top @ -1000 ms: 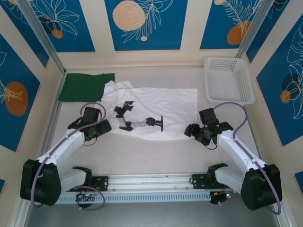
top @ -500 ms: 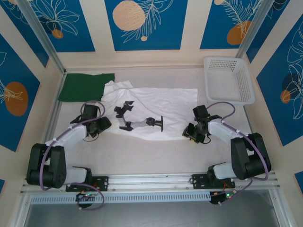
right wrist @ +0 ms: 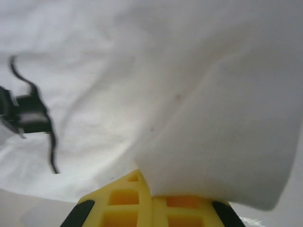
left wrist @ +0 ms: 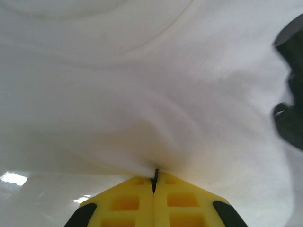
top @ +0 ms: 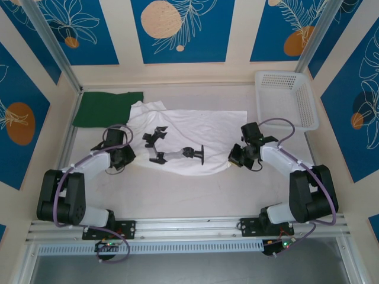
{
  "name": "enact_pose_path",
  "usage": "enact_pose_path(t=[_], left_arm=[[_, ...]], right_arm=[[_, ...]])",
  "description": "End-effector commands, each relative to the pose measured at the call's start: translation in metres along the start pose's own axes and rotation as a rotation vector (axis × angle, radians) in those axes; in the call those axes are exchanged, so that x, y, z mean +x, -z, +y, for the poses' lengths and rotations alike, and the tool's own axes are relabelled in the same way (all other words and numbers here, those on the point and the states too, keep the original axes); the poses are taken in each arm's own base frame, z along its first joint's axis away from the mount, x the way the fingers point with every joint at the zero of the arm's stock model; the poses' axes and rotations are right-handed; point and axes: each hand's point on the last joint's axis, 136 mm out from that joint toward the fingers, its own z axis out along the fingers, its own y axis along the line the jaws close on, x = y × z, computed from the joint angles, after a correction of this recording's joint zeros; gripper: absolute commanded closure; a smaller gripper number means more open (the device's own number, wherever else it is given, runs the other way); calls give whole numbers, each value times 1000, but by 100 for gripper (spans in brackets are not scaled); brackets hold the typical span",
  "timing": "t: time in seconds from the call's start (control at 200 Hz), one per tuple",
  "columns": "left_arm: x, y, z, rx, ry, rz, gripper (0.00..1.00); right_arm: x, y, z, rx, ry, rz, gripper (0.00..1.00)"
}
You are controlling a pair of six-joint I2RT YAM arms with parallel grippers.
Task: Fold and stack the t-shirts
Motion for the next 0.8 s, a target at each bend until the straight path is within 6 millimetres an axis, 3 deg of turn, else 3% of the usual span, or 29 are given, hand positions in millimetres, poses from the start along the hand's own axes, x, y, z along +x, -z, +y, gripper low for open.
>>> enact_pose_path(t=[0.0, 0.125, 0.27, 0.395, 0.505, 0.545, 0.695, 0.795], left_arm=[[-27, 10, -16, 17, -2, -45, 100], [-40, 12, -32, 41, 0, -39, 100], [-58, 8, -47, 45, 14, -41, 100], [-79, -6, -65, 38, 15, -24, 100], [-101, -16, -76, -1, 5, -28, 100], [-108, -18, -79, -10, 4, -28, 94], [-123, -13, -95, 11, -4, -41, 50], [-123, 3, -93, 17, -10, -76, 41]], right_arm=[[-14, 17, 26, -45, 12, 20, 100], [-38, 20, 45, -62, 4, 34, 100], [-78, 7, 60, -106, -67, 67, 100], [-117, -15, 60, -90, -131, 101, 100], [-140, -31, 54, -73, -186, 120, 95], [-144, -34, 54, -72, -195, 118, 91], [-151, -31, 63, -85, -181, 100, 60], [-153, -10, 68, -95, -135, 27, 47]])
